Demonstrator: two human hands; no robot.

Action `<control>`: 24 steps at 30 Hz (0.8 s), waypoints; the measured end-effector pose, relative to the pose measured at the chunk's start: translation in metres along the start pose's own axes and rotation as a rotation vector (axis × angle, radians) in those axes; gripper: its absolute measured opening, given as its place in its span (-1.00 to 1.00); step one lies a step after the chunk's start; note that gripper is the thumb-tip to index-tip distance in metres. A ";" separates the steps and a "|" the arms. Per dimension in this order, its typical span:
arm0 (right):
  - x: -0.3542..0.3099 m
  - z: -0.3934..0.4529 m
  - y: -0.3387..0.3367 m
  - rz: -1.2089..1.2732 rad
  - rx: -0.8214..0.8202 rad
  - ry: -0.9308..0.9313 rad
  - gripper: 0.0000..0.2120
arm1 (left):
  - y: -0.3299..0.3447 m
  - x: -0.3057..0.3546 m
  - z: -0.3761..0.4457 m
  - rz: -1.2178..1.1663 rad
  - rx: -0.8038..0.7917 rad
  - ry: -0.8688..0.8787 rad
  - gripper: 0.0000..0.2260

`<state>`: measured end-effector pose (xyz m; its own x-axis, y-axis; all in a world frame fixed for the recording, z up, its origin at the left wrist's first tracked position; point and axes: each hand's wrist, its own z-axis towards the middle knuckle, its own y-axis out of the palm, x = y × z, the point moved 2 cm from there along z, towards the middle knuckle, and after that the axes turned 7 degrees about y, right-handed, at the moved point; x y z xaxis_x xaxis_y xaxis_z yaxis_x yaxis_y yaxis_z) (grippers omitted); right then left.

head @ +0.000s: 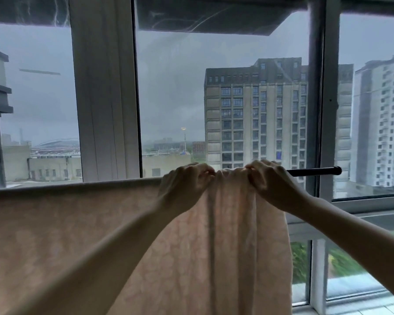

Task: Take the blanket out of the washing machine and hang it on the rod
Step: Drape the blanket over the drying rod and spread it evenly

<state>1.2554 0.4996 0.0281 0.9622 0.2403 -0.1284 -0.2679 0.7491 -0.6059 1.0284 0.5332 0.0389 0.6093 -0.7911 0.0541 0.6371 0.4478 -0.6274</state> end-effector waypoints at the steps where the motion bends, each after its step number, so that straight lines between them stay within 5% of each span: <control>1: -0.001 -0.001 -0.001 0.001 0.012 -0.014 -0.74 | 0.002 0.004 0.001 0.012 -0.004 -0.023 -0.79; 12: 0.000 0.015 0.000 -0.041 0.018 -0.148 -0.90 | 0.014 0.009 0.012 -0.021 0.053 -0.263 -0.93; 18: 0.055 0.032 -0.031 0.143 0.058 0.112 -0.80 | 0.019 0.011 0.013 -0.028 0.104 -0.332 -0.92; 24: 0.070 0.016 -0.026 0.078 -0.172 -0.068 -0.85 | 0.025 0.019 0.017 -0.041 0.125 -0.370 -0.91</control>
<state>1.3294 0.5066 0.0473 0.9316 0.3391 -0.1309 -0.3240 0.6113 -0.7221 1.0641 0.5368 0.0376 0.6968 -0.6156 0.3681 0.7030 0.4845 -0.5206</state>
